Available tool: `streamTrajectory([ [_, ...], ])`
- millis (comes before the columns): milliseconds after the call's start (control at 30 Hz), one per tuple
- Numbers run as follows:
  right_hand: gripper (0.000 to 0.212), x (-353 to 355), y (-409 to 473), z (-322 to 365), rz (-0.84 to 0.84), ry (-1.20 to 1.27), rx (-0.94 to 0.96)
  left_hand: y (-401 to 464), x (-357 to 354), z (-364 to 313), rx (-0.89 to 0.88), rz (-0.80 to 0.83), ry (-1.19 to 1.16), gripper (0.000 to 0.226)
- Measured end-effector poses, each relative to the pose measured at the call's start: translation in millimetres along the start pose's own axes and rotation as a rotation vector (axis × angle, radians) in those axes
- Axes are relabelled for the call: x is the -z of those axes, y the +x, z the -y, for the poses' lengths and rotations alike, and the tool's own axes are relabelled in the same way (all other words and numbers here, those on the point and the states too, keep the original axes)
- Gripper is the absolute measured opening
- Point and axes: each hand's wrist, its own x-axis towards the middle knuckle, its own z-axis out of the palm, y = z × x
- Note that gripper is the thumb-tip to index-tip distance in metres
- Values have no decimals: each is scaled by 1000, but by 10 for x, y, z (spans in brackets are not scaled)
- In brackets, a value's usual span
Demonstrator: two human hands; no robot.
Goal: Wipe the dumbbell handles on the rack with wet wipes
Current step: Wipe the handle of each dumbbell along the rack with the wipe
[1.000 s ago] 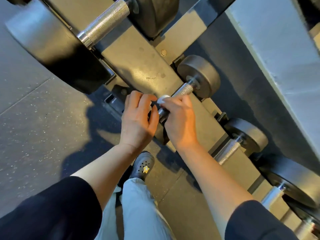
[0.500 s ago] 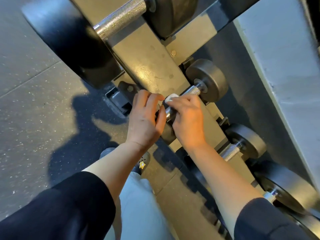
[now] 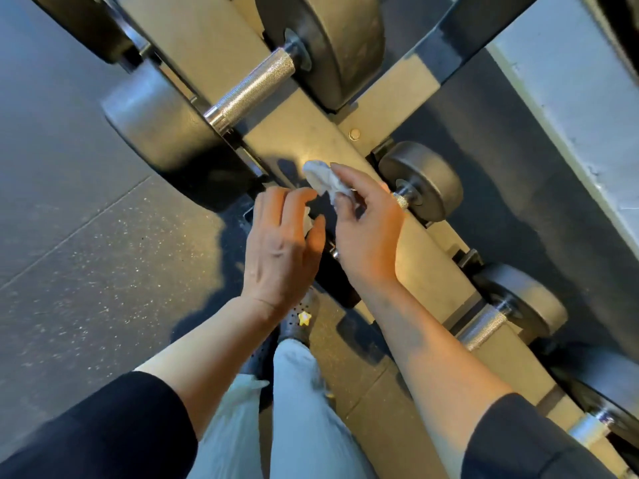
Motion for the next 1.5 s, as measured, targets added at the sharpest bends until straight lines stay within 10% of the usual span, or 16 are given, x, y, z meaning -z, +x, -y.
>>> streamTrajectory([
  [867, 24, -1069, 1042, 344, -369, 139, -12, 1401, 877, 714, -103, 198, 429, 30],
  [1367, 20, -1126, 706, 371, 91, 208, -90, 1393, 870, 698, -87, 214, 433, 24],
  [1500, 13, -1024, 743, 433, -91, 231, -149, 1397, 879, 698, -62, 236, 398, 24],
])
